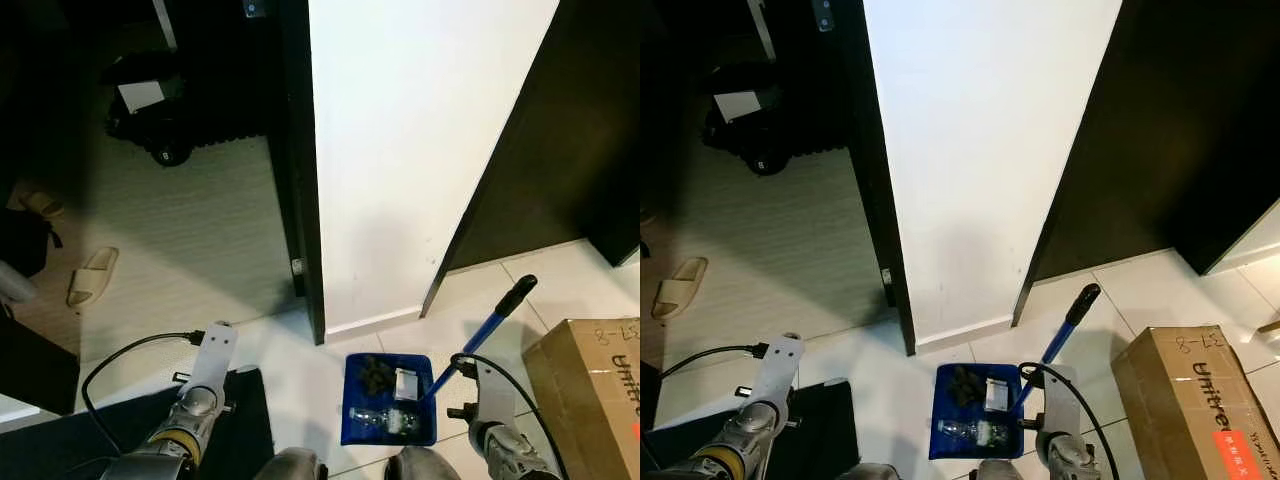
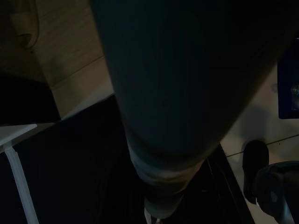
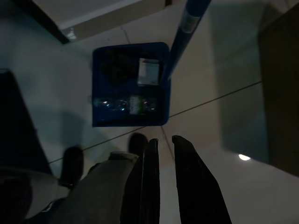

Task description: Sweep floor

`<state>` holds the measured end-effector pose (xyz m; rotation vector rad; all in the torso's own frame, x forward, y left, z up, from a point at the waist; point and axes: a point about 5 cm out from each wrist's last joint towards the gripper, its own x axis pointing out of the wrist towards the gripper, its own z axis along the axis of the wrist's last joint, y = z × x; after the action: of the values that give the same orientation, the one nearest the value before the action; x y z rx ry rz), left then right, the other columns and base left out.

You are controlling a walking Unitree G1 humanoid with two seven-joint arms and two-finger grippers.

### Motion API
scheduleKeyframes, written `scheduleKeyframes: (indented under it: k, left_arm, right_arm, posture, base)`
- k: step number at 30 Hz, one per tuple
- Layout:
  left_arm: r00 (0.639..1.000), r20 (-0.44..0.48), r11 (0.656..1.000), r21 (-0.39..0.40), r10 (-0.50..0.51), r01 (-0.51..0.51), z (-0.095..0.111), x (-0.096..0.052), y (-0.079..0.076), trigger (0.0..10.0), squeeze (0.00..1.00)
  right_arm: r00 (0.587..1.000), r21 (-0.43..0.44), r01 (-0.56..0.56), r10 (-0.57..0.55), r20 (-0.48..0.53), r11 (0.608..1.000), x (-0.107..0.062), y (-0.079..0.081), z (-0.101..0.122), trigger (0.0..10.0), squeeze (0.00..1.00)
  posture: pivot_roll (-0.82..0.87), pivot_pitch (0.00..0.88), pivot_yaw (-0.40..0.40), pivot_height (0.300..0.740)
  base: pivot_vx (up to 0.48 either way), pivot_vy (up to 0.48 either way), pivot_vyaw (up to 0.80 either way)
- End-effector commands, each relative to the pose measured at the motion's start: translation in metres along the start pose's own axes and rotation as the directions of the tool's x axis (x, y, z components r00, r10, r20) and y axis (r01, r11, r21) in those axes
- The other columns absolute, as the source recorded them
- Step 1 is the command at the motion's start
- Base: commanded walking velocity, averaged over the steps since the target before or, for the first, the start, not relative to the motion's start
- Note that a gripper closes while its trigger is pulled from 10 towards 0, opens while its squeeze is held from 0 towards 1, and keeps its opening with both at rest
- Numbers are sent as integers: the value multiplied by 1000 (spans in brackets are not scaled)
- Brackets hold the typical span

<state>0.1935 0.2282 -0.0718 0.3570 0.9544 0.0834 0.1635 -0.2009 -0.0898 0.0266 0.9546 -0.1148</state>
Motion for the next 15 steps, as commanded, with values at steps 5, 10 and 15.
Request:
scheduleKeyframes:
  k: [5,10,15]
  left_arm:
    - [999,-31,999,19,26,-26,-8,-1,6,10000,0]
    - [999,-36,1000,19,26,-25,-10,-1,6,10000,0]
    - [999,-38,999,20,27,-26,-11,-1,7,10000,0]
  right_arm:
    - [998,-21,-2,1,-68,1000,-2,-7,-12,10000,0]
    - [996,-10,5,-6,-87,1000,-4,-12,-18,10000,0]
    - [994,-3,18,-18,-105,1000,-7,-20,-23,10000,0]
  posture:
    - [82,0,-12,740]
    - [82,0,-10,740]
    - [83,0,-8,740]
  base:
    - [0,0,0]
    - [0,0,0]
    - [0,0,0]
